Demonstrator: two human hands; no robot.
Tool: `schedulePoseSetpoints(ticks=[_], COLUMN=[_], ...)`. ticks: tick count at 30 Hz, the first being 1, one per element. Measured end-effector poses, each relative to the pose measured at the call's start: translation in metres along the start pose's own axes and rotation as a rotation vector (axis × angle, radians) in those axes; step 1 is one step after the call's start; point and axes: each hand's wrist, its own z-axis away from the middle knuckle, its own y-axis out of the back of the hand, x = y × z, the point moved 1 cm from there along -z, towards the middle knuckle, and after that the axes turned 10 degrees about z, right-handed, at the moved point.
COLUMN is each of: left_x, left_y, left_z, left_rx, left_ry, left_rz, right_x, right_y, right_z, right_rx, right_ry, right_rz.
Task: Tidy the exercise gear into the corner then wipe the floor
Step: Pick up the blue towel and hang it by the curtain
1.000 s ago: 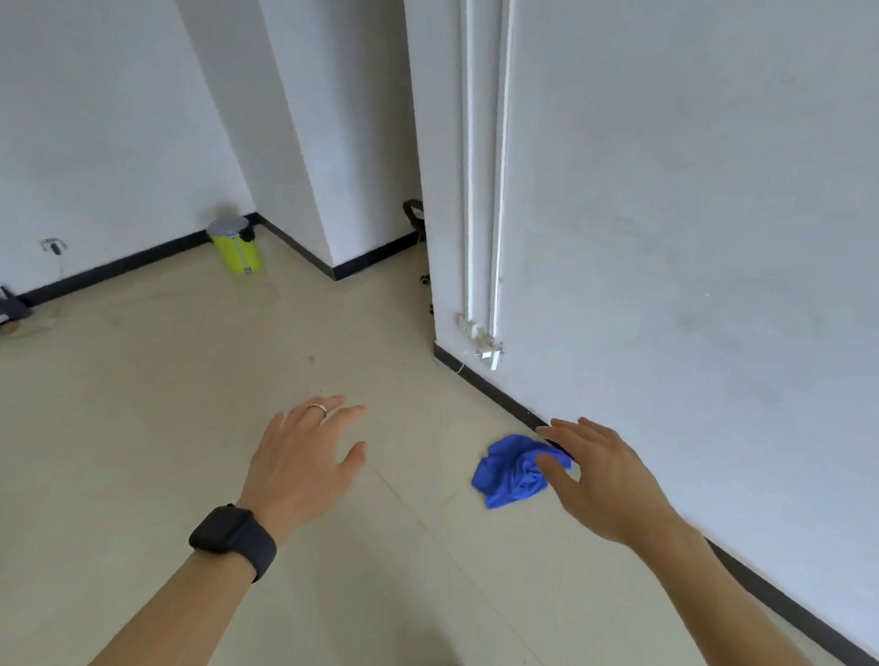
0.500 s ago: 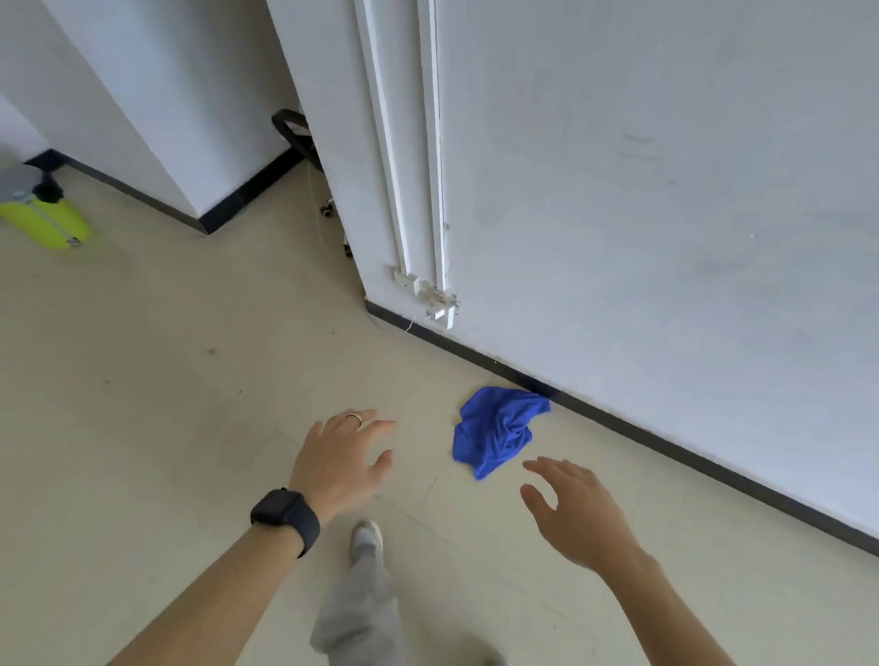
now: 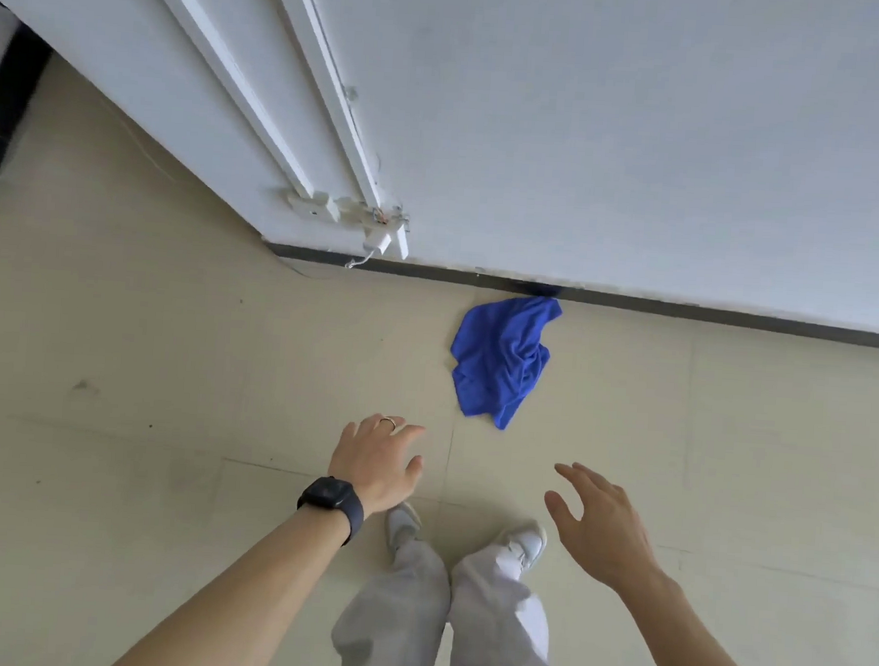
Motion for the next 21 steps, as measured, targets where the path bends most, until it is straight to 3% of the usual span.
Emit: schedulePoseSetpoints(ticks=[6,13,17,21], left_x=[-0.067,-0.122,-0.138,-0.153], left_y=[-0.126,-0.257,-0.306,-0.345], left_z=[-0.14,-0.278,-0.332,-0.358], left_rx=[-0.152,-0.111,-0.039,-0.085], left_ry=[0.037,0.059,0.064,0.103], left_rz=[-0.111,-0.072,-0.033,-0.039], right_x=[0.011,0.034,0.035,0.03], right_y=[-0.114,-0.234,-0.28,-0.311], right_z=[-0.163,-0.325,-0.388,-0.431], right_rx=[-0.129,-0.127,-0.008,0.131], right_ry=[-0.027,-0.052,-0.026,-0.024], right_rz=[0.024,0.069,0.029,0.077])
